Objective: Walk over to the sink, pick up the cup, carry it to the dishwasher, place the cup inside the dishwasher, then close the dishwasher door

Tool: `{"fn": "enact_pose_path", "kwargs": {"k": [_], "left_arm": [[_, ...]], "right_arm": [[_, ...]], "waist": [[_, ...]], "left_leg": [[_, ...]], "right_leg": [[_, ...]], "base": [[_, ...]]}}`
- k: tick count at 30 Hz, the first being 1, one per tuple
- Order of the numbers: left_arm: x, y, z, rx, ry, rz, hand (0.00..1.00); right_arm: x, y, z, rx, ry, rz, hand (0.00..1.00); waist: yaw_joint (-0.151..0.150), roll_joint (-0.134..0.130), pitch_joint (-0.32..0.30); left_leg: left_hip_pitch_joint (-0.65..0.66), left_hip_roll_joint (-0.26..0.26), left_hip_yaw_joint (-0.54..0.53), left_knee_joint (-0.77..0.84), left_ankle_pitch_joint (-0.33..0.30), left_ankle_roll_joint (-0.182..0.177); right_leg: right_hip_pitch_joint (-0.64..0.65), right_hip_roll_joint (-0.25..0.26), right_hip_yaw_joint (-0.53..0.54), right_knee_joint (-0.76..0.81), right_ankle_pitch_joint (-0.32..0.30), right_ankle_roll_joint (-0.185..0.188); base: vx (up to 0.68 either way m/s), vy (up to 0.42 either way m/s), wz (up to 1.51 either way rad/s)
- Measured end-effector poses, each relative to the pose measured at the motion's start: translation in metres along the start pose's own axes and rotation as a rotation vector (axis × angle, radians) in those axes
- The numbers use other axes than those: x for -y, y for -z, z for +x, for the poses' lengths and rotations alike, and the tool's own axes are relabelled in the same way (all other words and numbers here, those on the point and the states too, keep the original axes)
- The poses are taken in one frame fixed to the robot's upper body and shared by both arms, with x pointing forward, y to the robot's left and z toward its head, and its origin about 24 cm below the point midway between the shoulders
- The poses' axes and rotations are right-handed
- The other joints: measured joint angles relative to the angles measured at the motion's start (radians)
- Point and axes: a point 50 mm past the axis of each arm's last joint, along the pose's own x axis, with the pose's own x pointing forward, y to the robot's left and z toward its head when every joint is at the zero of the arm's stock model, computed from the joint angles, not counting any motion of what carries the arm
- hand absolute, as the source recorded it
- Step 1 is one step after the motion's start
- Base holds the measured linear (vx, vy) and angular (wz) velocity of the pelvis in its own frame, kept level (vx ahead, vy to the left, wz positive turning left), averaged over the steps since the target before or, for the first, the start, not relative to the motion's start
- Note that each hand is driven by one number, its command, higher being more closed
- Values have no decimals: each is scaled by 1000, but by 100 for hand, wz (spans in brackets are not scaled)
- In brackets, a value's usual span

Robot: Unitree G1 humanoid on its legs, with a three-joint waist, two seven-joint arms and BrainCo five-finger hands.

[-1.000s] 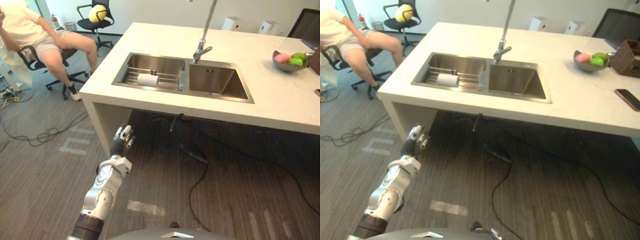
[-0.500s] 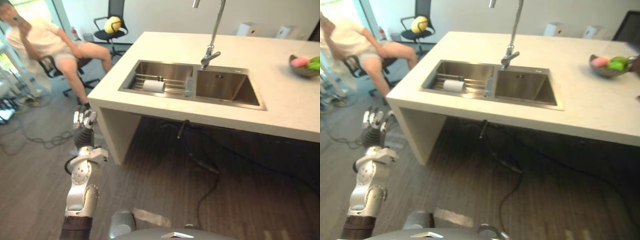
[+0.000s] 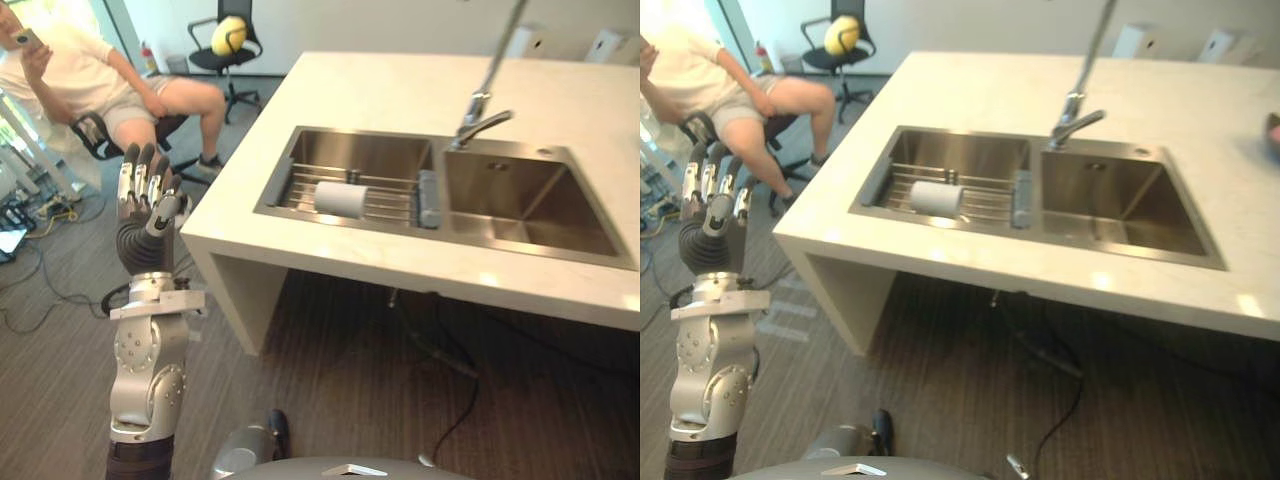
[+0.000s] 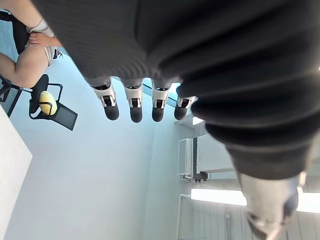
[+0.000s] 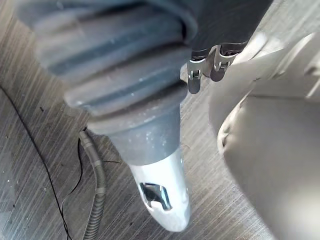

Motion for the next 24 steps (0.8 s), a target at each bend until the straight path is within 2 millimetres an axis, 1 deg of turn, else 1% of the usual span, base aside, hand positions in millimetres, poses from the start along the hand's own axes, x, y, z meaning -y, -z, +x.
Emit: {"fn": "enact_pose_path", "kwargs": {"k": [1,2,3,4,5,7,8,9,10,11,12,13,14,15,16,17,18,19,20,21,22,23,24], "left_arm": [[-4,-5,1,28,-14,61,0],[-6,-5,2,29,-13,75,0],[-7,-5,2,29,-14,88,0],[-7,-5,2,26,-10,94,0],[-6,-4,4,33,7,95,0],[-3,-3,9,55,34,96,0],[1,-1,14,64,58,106,0],[6,3,18,64,91,125,0],[10,6,20,62,112,147,0],[16,11,21,54,151,190,0],[20,16,20,44,179,220,0],[21,17,19,41,187,220,0],[23,18,16,48,180,202,0],[27,21,11,38,168,174,0],[29,22,9,42,174,165,0],[35,21,9,65,197,163,0],[41,20,9,84,220,155,0],[45,20,9,88,235,150,0],[54,22,8,91,271,147,0],[58,23,7,89,289,146,0],[66,31,3,66,349,178,0],[69,34,2,58,371,201,0],[70,38,0,47,393,219,0]], "right_arm": [[0,5,0,10,5,14,0],[0,5,0,21,5,19,0],[-1,6,0,26,4,24,0],[-1,6,-1,37,0,36,0],[-3,6,0,49,-7,34,0],[-5,7,0,46,-14,34,0],[-8,9,0,42,-19,39,0],[-9,10,0,41,-20,50,0],[-9,11,0,39,-19,59,0],[-8,16,0,29,-17,69,0],[-8,23,-1,14,-16,68,0],[-7,27,-2,2,-15,62,0],[-5,31,-3,-9,-8,63,0],[2,29,-4,-2,5,54,0],[6,26,-4,5,13,49,0],[8,21,-4,18,17,42,0],[8,19,-4,22,16,43,0],[7,19,-4,24,12,48,0],[7,18,-5,30,5,72,0],[6,18,-5,34,-6,86,0],[3,18,-4,37,-30,111,0],[1,18,-4,39,-43,116,0],[0,17,-4,41,-52,119,0]], "waist": [[0,-2,6],[0,1,8],[0,5,10],[-2,23,20],[-8,27,16],[-9,26,13],[-11,27,14],[-19,28,15],[-23,28,14],[-33,28,14],[-35,6,5],[-36,-8,-2],[-37,-25,-14],[-36,8,-28],[-34,27,-41],[-31,55,-57],[-34,68,-66],[-35,69,-67],[-37,68,-68],[-36,65,-67],[-36,57,-76],[-37,57,-79],[-37,51,-80]], "left_leg": [[55,-13,2,-28,-17,21],[80,-13,0,-36,-26,23],[103,-12,-3,-50,-32,21],[143,-7,-7,-76,-37,19],[190,-3,-6,-123,-39,16],[211,1,-6,-149,-42,11],[217,9,-10,-152,-48,0],[226,20,-19,-150,-57,-13],[232,28,-28,-148,-62,-22],[247,39,-36,-144,-74,-41],[262,39,-35,-134,-95,-68],[266,35,-32,-126,-111,-71],[279,42,-30,-104,-148,-87],[266,89,-28,-74,-177,-110],[260,107,-26,-70,-182,-116],[259,134,-20,-84,-181,-126],[269,149,-14,-111,-169,-137],[283,156,-9,-126,-159,-144],[301,167,6,-155,-143,-153],[311,171,10,-164,-139,-155],[314,174,34,-172,-129,-152],[314,174,38,-173,-129,-152],[313,174,44,-175,-129,-152]], "right_leg": [[-57,-46,-5,145,105,9],[-85,-55,-12,222,99,6],[-112,-56,-18,275,74,-8],[-141,-52,-47,325,31,-14],[-194,-31,-106,317,-33,-11],[-251,4,-148,224,-82,-10],[-293,43,-140,111,-101,-11],[-326,81,-110,-1,-98,-7],[-338,98,-89,-52,-88,0],[-350,119,-49,-134,-43,1],[-350,125,-25,-207,55,-10],[-350,121,-18,-234,134,-18],[-332,121,-12,-249,133,-23],[-314,166,-31,-284,124,-31],[-313,185,-35,-300,125,-34],[-310,217,-43,-325,124,-46],[-305,240,-53,-340,123,-54],[-299,249,-55,-347,124,-58],[-289,265,-59,-358,124,-60],[-284,272,-61,-365,125,-62],[-282,281,-57,-384,130,-68],[-281,284,-56,-390,133,-69],[-281,286,-53,-398,137,-70]], "base": [[421,225,-1],[350,152,-6],[320,126,-6],[364,124,-5],[395,98,-2],[290,10,2],[262,-63,10],[254,-84,16],[253,-130,29],[247,-161,30],[235,-183,25],[232,-245,11],[229,-305,-1],[230,-317,-8],[231,-292,-14],[218,-241,-11],[256,-233,-7],[194,-153,0],[157,-108,0],[120,-78,-8],[93,-57,-11],[54,-21,-14],[20,17,-13]]}}
